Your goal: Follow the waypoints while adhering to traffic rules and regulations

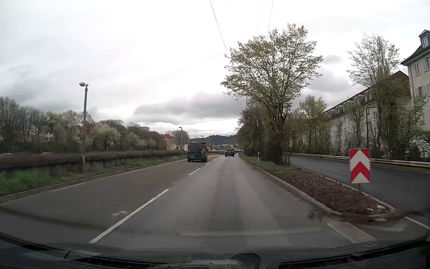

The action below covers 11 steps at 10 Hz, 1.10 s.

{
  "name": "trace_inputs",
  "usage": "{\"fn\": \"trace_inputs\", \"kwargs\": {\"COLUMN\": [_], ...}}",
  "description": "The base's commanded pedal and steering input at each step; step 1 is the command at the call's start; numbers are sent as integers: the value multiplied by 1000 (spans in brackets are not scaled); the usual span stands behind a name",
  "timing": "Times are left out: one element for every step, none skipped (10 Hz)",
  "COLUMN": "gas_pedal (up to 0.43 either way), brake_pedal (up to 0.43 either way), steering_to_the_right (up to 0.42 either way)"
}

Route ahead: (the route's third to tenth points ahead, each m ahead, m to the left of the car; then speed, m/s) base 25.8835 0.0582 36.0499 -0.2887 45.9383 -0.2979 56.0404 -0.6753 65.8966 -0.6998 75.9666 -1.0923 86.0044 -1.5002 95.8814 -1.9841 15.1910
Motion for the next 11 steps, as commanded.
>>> {"fn": "trace_inputs", "kwargs": {"gas_pedal": [130,130,138,138,138,138,138,138,138,138,138], "brake_pedal": [0,0,0,0,0,0,0,0,0,0,0], "steering_to_the_right": [2,2,2,2,2,2,3,3,3,3,3]}}
